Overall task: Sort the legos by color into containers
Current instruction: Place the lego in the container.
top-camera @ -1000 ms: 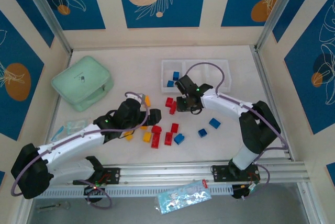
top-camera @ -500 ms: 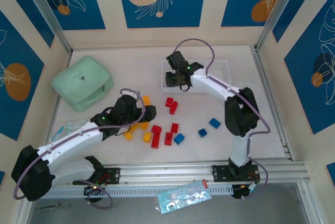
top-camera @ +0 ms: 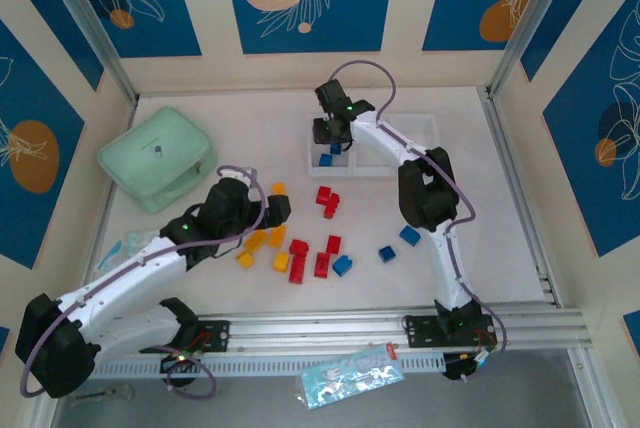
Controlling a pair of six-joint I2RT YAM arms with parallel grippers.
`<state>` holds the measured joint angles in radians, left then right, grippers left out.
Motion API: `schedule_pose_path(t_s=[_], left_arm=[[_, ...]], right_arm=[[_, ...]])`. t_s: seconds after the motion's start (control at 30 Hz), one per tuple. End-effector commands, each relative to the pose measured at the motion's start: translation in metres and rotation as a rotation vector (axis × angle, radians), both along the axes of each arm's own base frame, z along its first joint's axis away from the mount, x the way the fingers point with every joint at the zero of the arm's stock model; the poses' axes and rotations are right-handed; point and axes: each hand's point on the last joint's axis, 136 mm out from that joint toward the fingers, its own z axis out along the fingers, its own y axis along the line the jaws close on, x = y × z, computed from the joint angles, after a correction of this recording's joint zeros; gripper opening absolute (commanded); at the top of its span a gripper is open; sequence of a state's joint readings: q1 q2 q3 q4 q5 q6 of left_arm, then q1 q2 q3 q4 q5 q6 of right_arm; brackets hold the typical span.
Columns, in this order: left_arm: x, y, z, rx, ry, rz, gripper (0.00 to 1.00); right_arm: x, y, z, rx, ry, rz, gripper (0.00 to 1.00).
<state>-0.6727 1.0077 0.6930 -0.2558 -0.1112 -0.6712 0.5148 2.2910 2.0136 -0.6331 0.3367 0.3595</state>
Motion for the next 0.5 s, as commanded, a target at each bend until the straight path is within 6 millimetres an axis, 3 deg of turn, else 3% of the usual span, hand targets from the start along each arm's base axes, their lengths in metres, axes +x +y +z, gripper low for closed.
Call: schedule_pose_path(t_s=[0.0, 0.1, 0.2, 0.37, 0.47], left_arm=[[0.003, 0.006, 0.011, 0.011, -0.028, 0.014, 0.99], [0.004, 0.005, 0.011, 0.009, -0.024, 0.016, 0.99], [0.005, 0.002, 0.016, -0.001, -0.021, 0.009, 0.99], [0.003, -0.004, 0.027, -0.023, -0.006, -0.014, 0.99], [0.002, -0.004, 0.033, -0.019, 0.004, -0.023, 0.99]], right_arm=[[-0.001, 0.006, -0.002, -0.009, 0.01, 0.031, 0.47], [0.0, 0.006, 0.007, -0.01, -0.01, 0.032, 0.58], [-0.004, 0.005, 0.029, 0.02, -0.024, 0.027, 0.59], [-0.029, 0.015, 0.086, 0.092, -0.1, 0.075, 0.64], [-0.045, 0.011, 0.102, 0.115, -0.093, 0.084, 0.64]])
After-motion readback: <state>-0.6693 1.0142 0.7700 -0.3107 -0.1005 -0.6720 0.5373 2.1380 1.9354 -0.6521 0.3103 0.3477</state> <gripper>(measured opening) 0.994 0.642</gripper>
